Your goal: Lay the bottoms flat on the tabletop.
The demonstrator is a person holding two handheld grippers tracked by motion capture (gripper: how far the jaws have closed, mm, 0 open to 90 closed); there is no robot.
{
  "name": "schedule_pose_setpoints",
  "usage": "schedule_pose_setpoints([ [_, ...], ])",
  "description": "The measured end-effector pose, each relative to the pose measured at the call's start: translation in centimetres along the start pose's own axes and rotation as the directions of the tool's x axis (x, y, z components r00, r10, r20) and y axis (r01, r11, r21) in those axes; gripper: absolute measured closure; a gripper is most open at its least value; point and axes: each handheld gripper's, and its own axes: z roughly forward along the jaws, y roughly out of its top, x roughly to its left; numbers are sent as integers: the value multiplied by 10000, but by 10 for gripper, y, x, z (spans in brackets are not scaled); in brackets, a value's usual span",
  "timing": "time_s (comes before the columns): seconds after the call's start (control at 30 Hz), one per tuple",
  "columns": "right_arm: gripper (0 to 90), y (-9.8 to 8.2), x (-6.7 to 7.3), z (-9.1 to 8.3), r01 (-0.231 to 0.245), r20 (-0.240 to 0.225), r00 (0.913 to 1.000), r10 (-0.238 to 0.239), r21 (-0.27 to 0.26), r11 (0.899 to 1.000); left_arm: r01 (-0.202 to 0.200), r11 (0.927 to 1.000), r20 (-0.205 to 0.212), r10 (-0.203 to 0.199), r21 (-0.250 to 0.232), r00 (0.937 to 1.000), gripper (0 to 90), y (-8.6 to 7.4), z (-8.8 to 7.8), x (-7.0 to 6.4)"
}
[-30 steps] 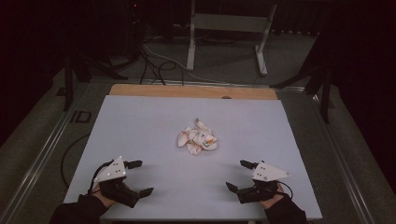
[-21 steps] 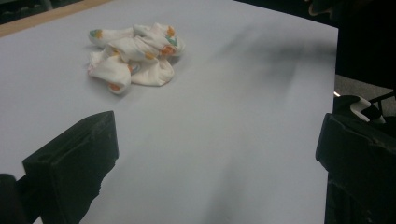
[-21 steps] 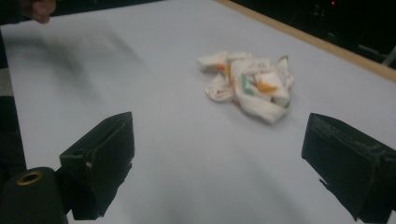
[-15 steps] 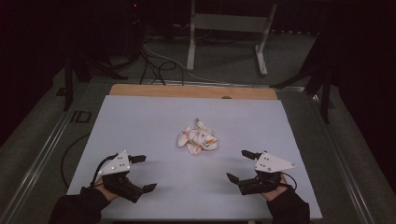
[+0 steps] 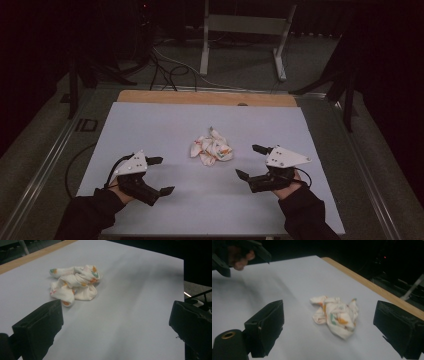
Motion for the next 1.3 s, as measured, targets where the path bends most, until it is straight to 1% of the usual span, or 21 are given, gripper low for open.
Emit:
schedule_pose_setpoints([
  [0.1,98,5,-2,6,103,22,9999,-103,-34,9999,-115,9999,-37,115,79,9999,1,5,4,2],
  [0.13,98,6,-2,8,32,44,10000,-32,-37,10000,-156,9998,-42,156,86,9999,1,7,5,3],
  [0.2,98,8,-4,12,93,15,10000,-93,-25,10000,-141,9998,-106,143,133,9998,1,10,8,5],
  [0.37,98,10,-8,25,-40,95,9999,39,33,10000,-94,9996,-232,101,267,9997,1,13,17,9],
  [0.5,98,9,-12,36,-80,43,10000,80,157,9998,9,9983,-595,26,585,9982,1,15,32,15],
  [0.6,98,7,-14,46,-197,-127,9997,200,236,9995,-91,9967,-756,152,806,9970,1,15,41,17],
  [0.63,98,6,-14,49,-258,-173,9995,262,237,9994,-92,9961,-760,159,874,9970,1,16,45,18],
  [0.67,99,6,-13,52,-233,-53,9997,235,341,9991,-91,9955,-725,160,938,9972,1,16,48,19],
  [0.7,116,6,-12,56,-301,11,9995,301,564,9980,-80,9950,-766,157,996,9969,1,16,51,19],
  [0.77,129,5,-12,62,-403,-31,9992,406,584,9975,-16,9923,-774,113,1242,9969,1,16,58,21],
  [0.8,134,4,-12,65,-480,-75,9988,486,613,9970,-16,9923,-774,113,1242,9969,1,16,58,21],
  [0.83,135,3,-12,68,-506,-131,9986,516,649,9966,57,9903,-887,67,1387,9960,1,15,65,23],
  [0.9,135,2,-12,71,-541,-98,9984,550,698,9961,57,9903,-887,67,1387,9960,1,15,65,23],
  [0.93,144,0,-11,76,-605,-85,9981,613,780,9951,30,9883,-1004,125,1523,9949,1,14,71,24],
  [0.97,152,-1,-11,78,-591,-25,9982,595,829,9948,40,9861,-950,120,1658,9954,1,13,77,26],
  [1.0,156,-3,-10,81,-747,-81,9971,757,857,9935,30,9849,-976,141,1733,9951,1,12,81,27],
  [1.03,166,-4,-11,84,-754,-109,9970,767,911,9930,13,9835,-989,169,1812,9950,2,12,85,28],
  [1.1,211,-8,-10,88,-904,-80,9958,916,989,9910,35,9823,-920,140,1871,9957,1,10,91,29],
  [1.13,227,-10,-9,91,-939,-19,9955,946,1025,9903,35,9823,-920,140,1871,9957,2,10,91,29],
  [1.2,262,-15,-8,96,-950,44,9955,951,1176,9885,-91,9766,-1193,355,2148,9922,2,8,101,31],
  [1.3,331,-22,-5,105,-1115,251,9937,1090,1464,9829,50,9750,-1492,289,2221,9884,49,8,109,33],
])
